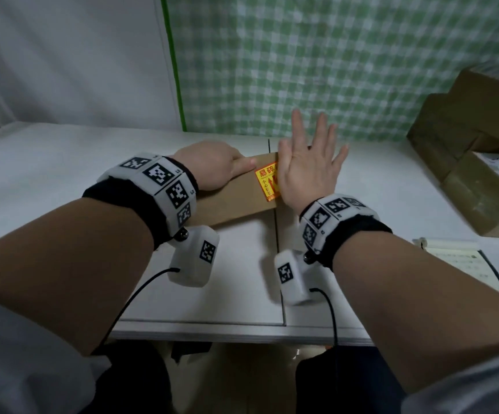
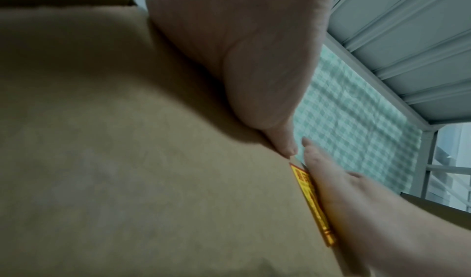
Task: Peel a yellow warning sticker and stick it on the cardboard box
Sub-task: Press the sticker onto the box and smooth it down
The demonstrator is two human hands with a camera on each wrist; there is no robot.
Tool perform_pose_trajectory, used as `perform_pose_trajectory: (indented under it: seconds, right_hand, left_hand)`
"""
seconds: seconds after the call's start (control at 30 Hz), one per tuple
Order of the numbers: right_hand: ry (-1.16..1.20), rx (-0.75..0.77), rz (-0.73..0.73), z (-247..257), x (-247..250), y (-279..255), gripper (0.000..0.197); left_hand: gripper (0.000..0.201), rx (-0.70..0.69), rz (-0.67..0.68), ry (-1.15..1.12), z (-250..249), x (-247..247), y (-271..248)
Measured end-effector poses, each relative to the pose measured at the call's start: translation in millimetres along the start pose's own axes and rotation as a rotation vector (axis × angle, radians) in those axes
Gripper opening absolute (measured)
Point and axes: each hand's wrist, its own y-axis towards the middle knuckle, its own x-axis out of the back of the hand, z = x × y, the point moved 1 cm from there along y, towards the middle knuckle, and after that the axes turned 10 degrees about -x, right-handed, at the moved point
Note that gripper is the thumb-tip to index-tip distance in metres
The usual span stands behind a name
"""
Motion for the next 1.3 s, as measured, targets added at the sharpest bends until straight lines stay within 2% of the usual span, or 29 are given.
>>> perform_pose_trajectory:
  seconds: [0.4, 0.63, 0.83, 0.93, 1.0, 1.13, 1.23, 1.3]
  right_hand:
    - [-0.045, 0.083, 0.027, 24.0, -13.8, -13.0, 0.054]
    - [-0.05, 0.103, 0.043, 21.0, -12.5, -5.9, 0.054]
    - [-0.049, -0.027, 0.033, 7.3, -8.2, 6.5, 0.054]
    - [-0.082, -0.14, 0.054, -3.9, -0.1, 9.0, 0.055]
    - [-0.04, -0.239, 0.131, -9.3, 8.4, 9.6, 0.057]
    - [0.21, -0.453, 0.318, -12.4, 19.0, 16.4, 0.067]
    - [0.392, -0.575, 0.407, -11.0, 24.0, 15.5, 0.078]
    - [0.339, -0.52, 0.378, -10.2, 22.4, 14.8, 0.073]
  left_hand:
    - [0.069, 0.008, -0.009, -0.018, 8.8, -2.8, 9.6]
    - [0.067, 0.003, -0.009, -0.034, 11.0, -1.2, 10.1]
    - [0.065, 0.011, -0.019, -0.062, 9.6, 2.2, 8.8]
    - [0.065, 0.008, -0.014, -0.06, 9.3, 2.4, 6.6]
    - [0.065, -0.001, -0.014, -0.056, 8.8, 2.3, 6.0]
    - [0.063, -0.017, -0.017, -0.054, 6.9, 2.4, 4.6]
    - [0.051, -0.056, -0.157, -0.025, 5.5, 2.4, 0.8]
    - [0.048, -0.086, -0.245, 0.022, 2.0, 2.1, -3.7]
